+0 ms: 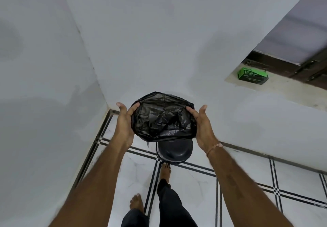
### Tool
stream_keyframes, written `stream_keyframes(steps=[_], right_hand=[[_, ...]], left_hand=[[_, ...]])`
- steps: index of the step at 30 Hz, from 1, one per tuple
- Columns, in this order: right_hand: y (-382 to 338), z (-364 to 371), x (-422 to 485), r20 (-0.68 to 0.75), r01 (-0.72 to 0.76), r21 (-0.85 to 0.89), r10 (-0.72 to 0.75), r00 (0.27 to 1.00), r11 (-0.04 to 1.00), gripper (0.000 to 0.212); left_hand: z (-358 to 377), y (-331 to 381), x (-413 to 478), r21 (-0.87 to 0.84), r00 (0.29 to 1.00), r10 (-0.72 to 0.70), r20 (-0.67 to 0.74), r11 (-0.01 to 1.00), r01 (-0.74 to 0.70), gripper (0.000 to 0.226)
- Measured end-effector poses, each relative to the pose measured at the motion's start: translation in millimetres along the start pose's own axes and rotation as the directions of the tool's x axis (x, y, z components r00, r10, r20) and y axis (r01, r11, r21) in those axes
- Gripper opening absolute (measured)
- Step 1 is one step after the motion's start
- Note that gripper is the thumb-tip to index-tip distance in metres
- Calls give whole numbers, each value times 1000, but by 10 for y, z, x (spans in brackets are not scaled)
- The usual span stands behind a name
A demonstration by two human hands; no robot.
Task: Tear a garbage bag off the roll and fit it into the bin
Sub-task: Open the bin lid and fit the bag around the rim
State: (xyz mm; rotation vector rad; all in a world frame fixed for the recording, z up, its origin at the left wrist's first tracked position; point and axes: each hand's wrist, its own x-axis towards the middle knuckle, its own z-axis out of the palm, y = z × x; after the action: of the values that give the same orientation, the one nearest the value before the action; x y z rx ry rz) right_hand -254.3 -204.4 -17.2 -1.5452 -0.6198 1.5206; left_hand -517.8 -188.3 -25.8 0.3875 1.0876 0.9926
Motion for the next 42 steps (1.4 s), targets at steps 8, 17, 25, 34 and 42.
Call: stream_keyframes(steps=[8,17,25,34,42], right_hand=[[513,-266,275,-104,-21,80,29,994,997,78],[2109,-1045,1289,-269,-66,199,119,956,978,74],[3255,-1646,2506,-417,-14,26,23,909,1000,64],[3851,-1608,3342,-258,-99,-228,38,965,969,60],[3936,-1905,3354,-478,-31,-259,-100,873,965,63]], left_hand=[[139,-641,427,-45,995,-86,-45,995,84,100],[136,-2343,1640,-132,952,-301,-63,948,291,96],[109,-3749,3090,-29,933,-341,-114,940,340,92],[-260,-4225,3715,406,977,-167,-131,890,206,57],[-748,-4345,3709,687,948,230,-222,727,-15,27]])
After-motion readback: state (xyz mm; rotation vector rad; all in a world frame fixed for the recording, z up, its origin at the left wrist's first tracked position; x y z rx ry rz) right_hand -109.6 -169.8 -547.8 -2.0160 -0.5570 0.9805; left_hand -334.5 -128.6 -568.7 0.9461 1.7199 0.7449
